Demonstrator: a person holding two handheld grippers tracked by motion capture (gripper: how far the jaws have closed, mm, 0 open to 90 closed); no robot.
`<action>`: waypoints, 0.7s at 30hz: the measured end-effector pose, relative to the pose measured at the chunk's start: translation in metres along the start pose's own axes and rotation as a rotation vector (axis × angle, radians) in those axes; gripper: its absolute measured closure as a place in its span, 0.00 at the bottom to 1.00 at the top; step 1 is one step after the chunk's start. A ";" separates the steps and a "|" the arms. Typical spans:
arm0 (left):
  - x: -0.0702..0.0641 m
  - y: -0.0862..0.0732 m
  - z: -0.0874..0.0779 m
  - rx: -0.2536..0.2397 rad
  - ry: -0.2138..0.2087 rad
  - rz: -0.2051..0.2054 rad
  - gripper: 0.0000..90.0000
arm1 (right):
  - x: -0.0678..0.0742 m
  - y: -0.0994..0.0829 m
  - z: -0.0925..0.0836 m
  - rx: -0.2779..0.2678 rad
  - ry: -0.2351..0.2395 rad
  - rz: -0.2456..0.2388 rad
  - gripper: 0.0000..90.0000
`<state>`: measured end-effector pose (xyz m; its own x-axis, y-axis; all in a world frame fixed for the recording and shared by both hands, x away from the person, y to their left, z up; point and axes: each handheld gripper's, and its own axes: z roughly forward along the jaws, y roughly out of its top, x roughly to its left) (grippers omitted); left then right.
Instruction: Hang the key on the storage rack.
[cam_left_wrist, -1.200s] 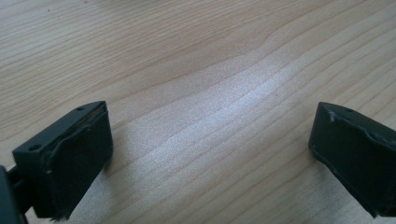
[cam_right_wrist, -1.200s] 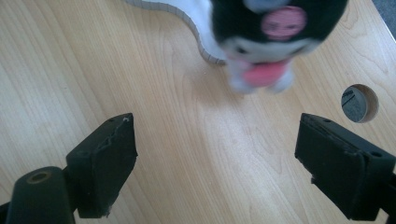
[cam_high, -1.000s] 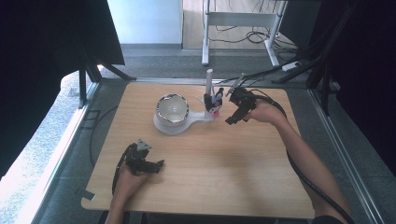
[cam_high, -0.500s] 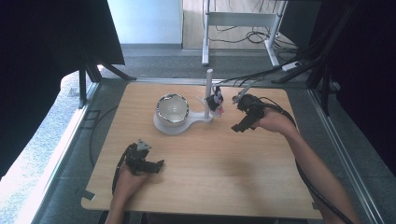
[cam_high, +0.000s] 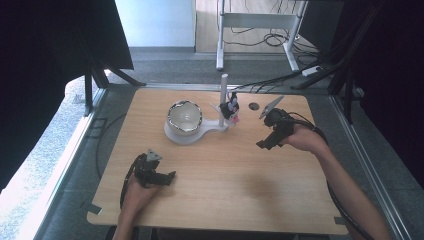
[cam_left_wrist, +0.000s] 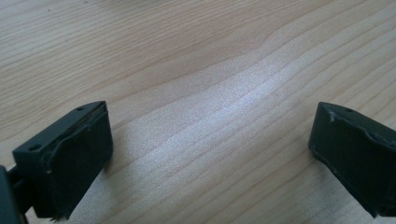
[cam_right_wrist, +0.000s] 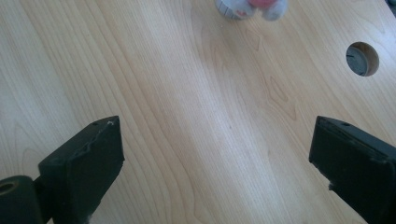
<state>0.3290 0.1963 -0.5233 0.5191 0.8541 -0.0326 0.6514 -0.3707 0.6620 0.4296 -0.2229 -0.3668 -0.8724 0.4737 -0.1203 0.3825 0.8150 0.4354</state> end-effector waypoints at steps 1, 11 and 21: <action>0.000 0.000 0.000 0.000 0.000 0.000 0.00 | 0.000 -0.002 -0.001 -0.003 0.002 0.002 0.04; 0.000 0.000 0.000 0.000 0.000 -0.001 0.00 | 0.003 -0.027 -0.012 -0.020 -0.014 0.023 0.05; 0.000 0.000 0.000 0.000 0.001 -0.002 0.00 | 0.011 -0.065 -0.019 -0.057 -0.040 0.067 0.08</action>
<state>0.3291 0.1964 -0.5233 0.5174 0.8551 -0.0330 0.6523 -0.3691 0.6620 0.3896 -0.2768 -0.3796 -0.8321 0.5405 -0.1242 0.4208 0.7612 0.4934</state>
